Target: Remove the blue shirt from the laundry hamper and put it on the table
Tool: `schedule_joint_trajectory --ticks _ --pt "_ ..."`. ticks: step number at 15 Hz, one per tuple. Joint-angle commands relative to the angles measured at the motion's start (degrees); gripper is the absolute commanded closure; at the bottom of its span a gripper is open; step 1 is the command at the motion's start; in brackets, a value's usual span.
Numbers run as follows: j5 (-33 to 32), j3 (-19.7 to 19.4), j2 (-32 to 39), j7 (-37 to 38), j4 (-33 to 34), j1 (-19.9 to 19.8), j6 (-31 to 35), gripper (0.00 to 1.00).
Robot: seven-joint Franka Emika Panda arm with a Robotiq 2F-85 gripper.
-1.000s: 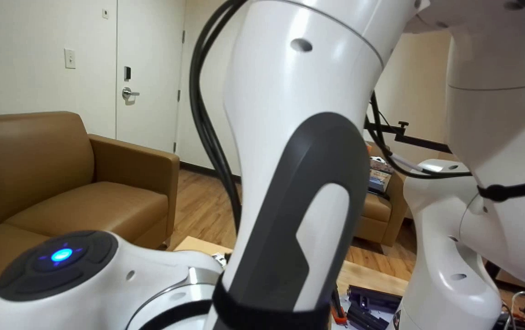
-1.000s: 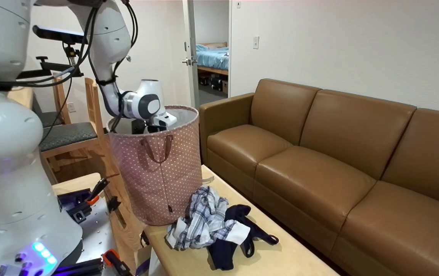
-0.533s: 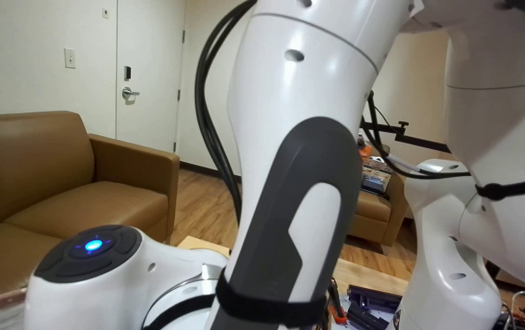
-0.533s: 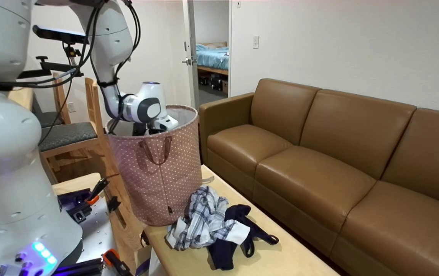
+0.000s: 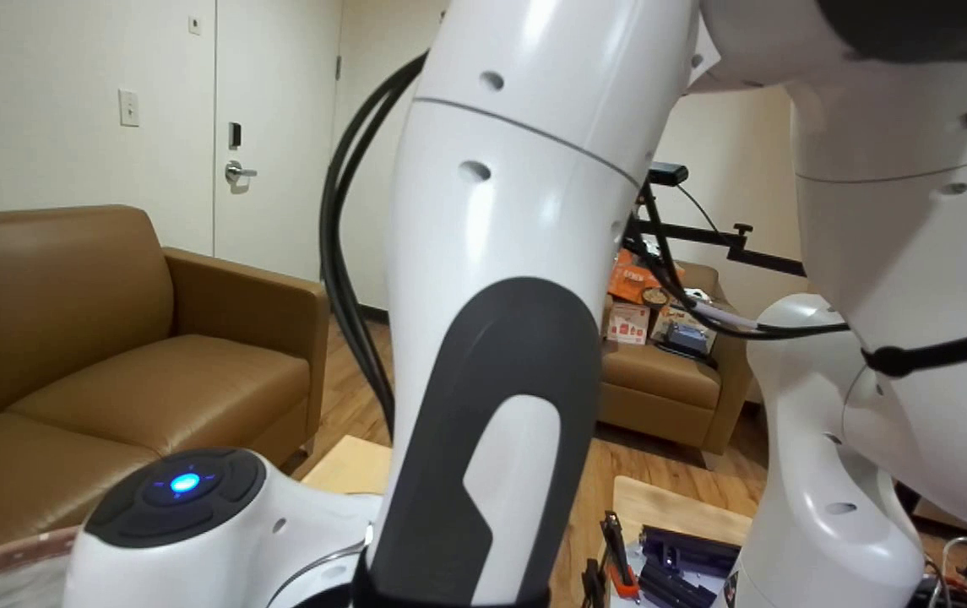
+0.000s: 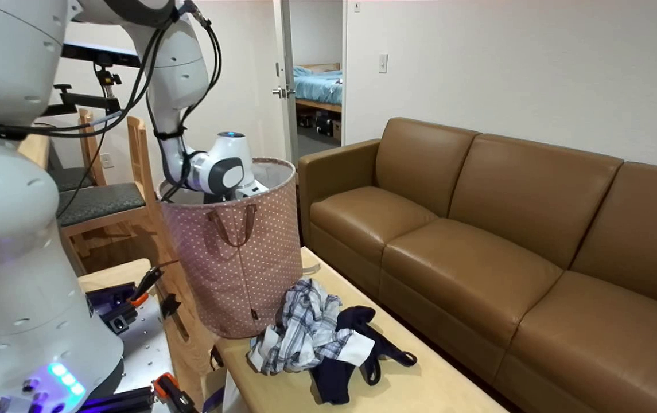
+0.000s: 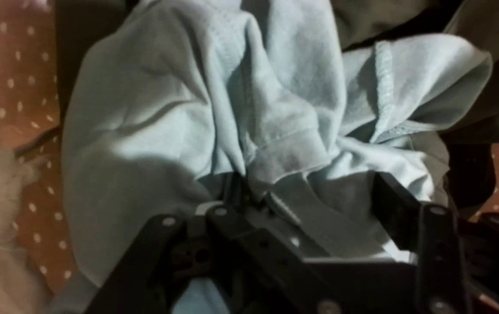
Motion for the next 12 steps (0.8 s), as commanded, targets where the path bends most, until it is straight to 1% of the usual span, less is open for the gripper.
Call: schedule_joint_trajectory --ticks 1,3,4,8,10,12 --pt "2.27 0.48 1.16 -3.25 0.0 -0.39 2.79 0.54" --pt "2.35 0.39 0.96 -3.61 0.08 -0.23 2.75 0.65" --pt "2.32 0.19 0.91 -3.66 0.2 -0.06 2.67 0.73" --pt "2.11 -0.2 0.77 -4.05 0.82 0.23 2.68 0.97" --pt "1.98 -0.27 0.13 -4.39 1.09 0.36 2.78 1.0" --pt "1.47 -0.97 -1.4 -4.71 1.34 1.24 2.49 1.0"
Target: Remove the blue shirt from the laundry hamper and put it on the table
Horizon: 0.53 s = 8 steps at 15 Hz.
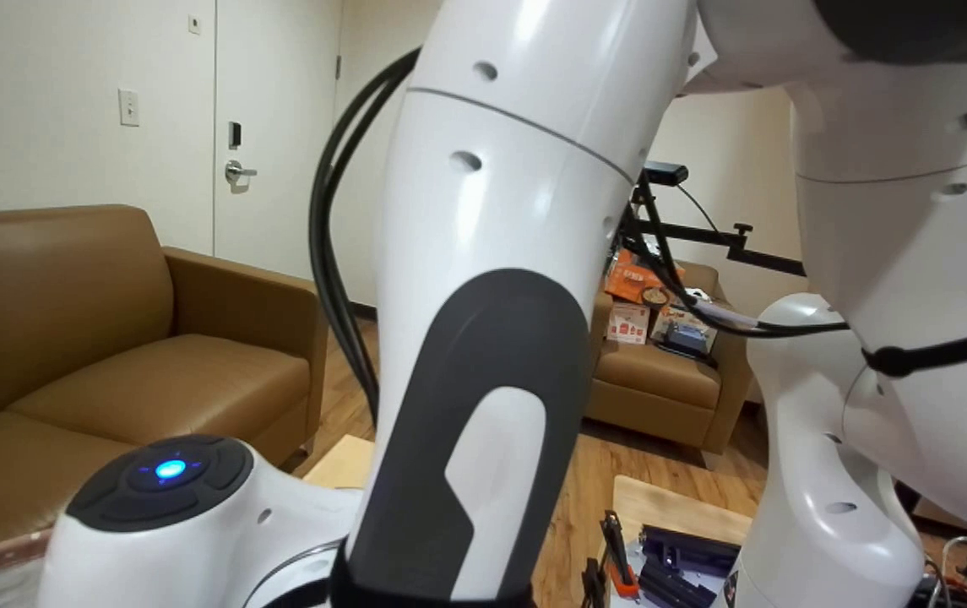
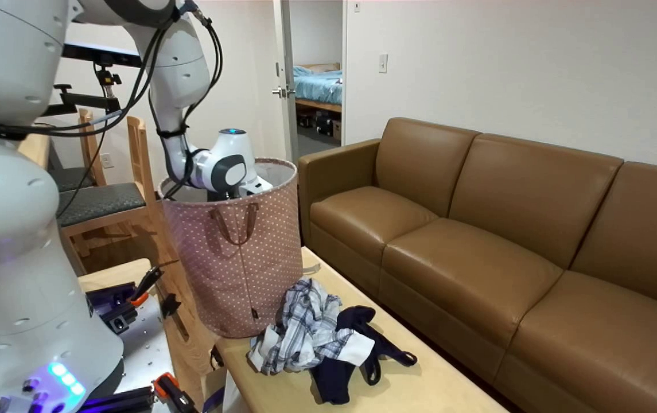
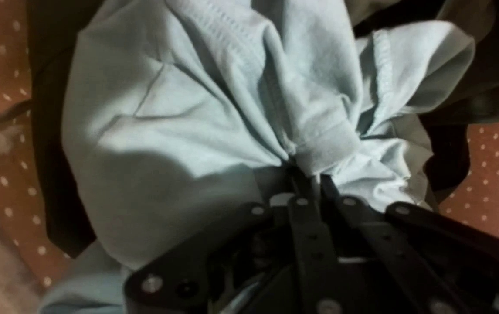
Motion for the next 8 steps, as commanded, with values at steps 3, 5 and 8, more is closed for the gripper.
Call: schedule_joint_trajectory --ticks 3,5,8 --pt "-0.96 -4.28 -6.72 -2.85 -0.01 5.17 0.1 0.98" --pt "-3.8 -8.48 -10.5 -1.99 0.41 9.68 -1.29 0.98" --pt "-10.01 -14.93 -16.24 -0.18 0.89 16.01 -4.25 0.98"
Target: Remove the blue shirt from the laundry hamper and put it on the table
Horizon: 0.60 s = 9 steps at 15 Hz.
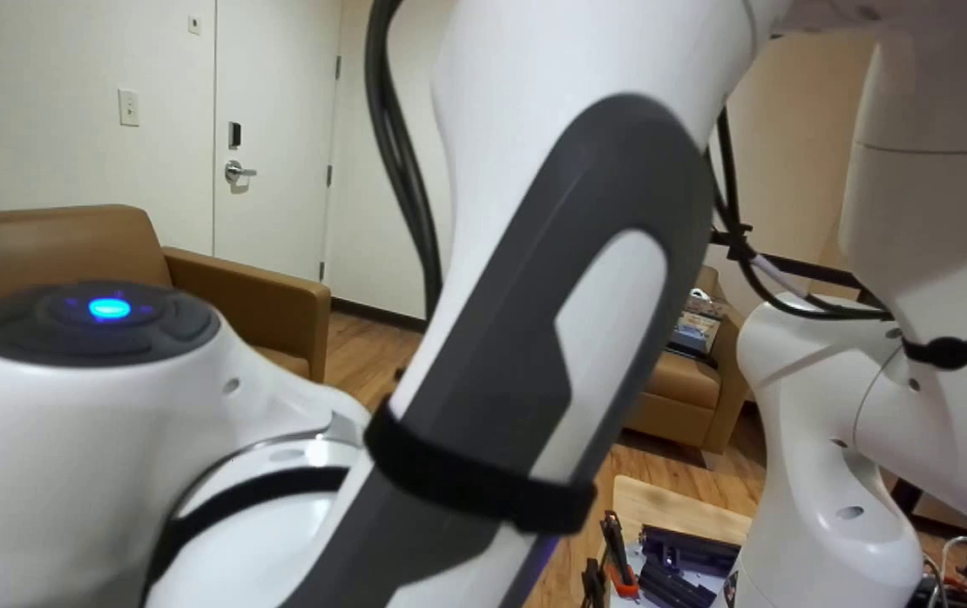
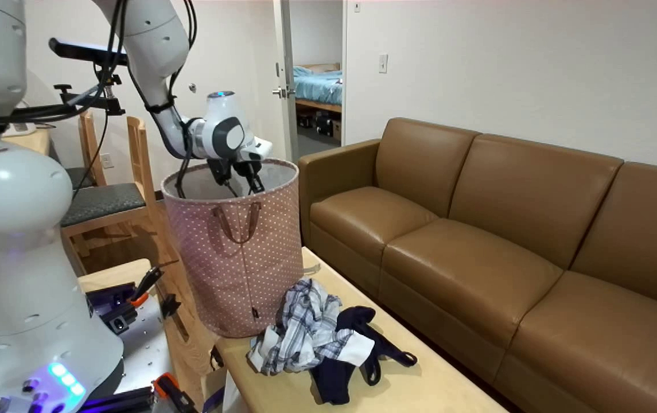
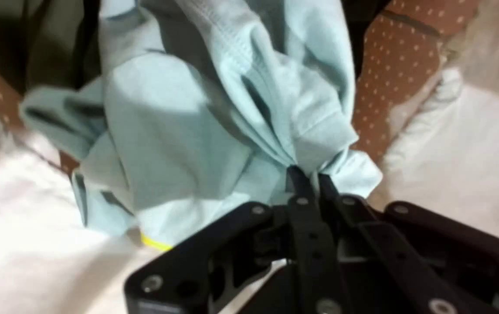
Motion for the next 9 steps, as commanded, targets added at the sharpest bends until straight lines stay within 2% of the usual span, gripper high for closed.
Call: schedule_joint_trajectory --ticks 1,3,5,6,9 --pt "-8.46 -8.41 -9.5 3.17 -1.39 8.28 -5.64 0.98" --pt "-14.89 -12.38 -14.45 6.82 -1.66 12.09 -10.45 0.98" --pt "-21.79 -14.27 -19.6 11.68 -1.42 14.38 -17.01 0.98" --pt "-26.26 -8.02 -22.17 14.86 -1.03 8.55 -20.94 0.98" --pt "-26.37 1.74 -30.38 15.18 -1.59 1.64 -31.69 0.98"
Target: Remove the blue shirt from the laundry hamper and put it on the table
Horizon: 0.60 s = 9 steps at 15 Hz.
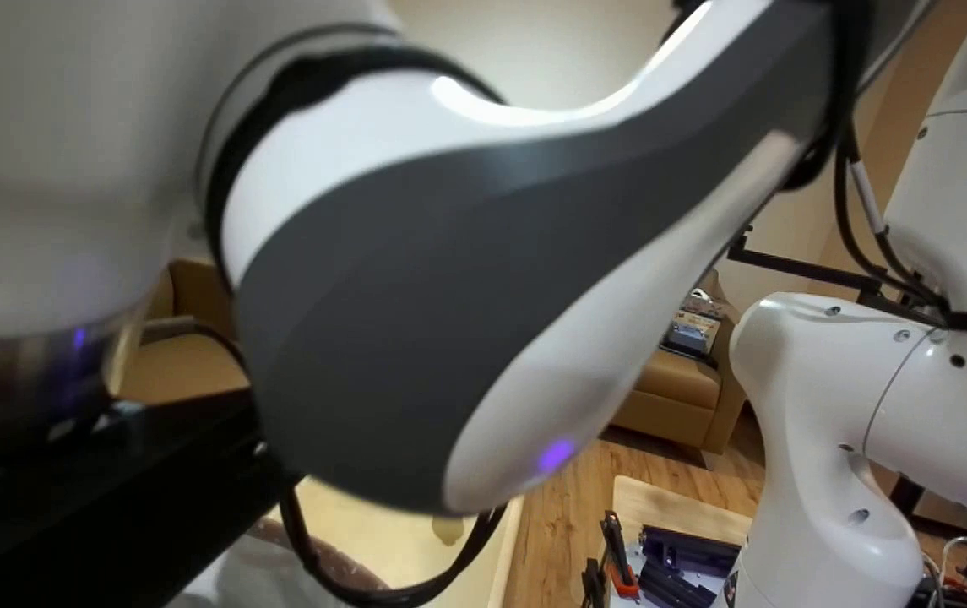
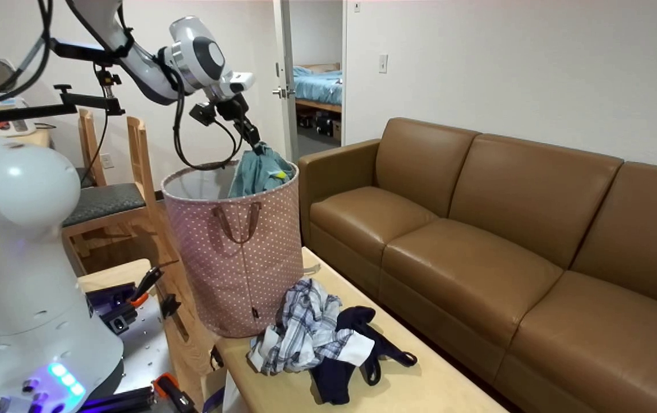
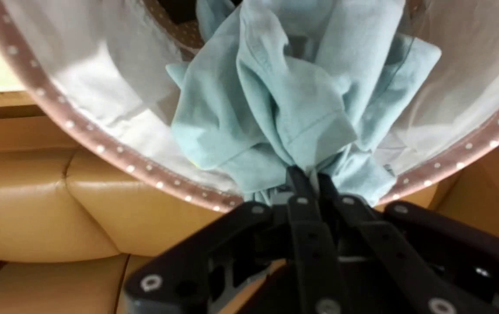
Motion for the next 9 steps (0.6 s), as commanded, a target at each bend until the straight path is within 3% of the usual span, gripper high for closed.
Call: schedule_joint_trajectory --ticks 1,5,7,8,9 --pt "0.28 11.95 -10.89 0.33 -1.87 -9.27 -11.11 0.98" --pt "6.73 21.49 -20.86 -3.68 -1.34 -18.48 -21.26 0.98" --pt "12.43 23.39 -24.34 -9.54 -0.83 -21.39 -23.23 0.98" --pt "11.02 26.48 -20.81 -6.48 -0.09 -24.1 -20.78 0.94" --pt "12.63 26.95 -22.66 -8.41 -0.08 -25.08 -21.67 0.94"
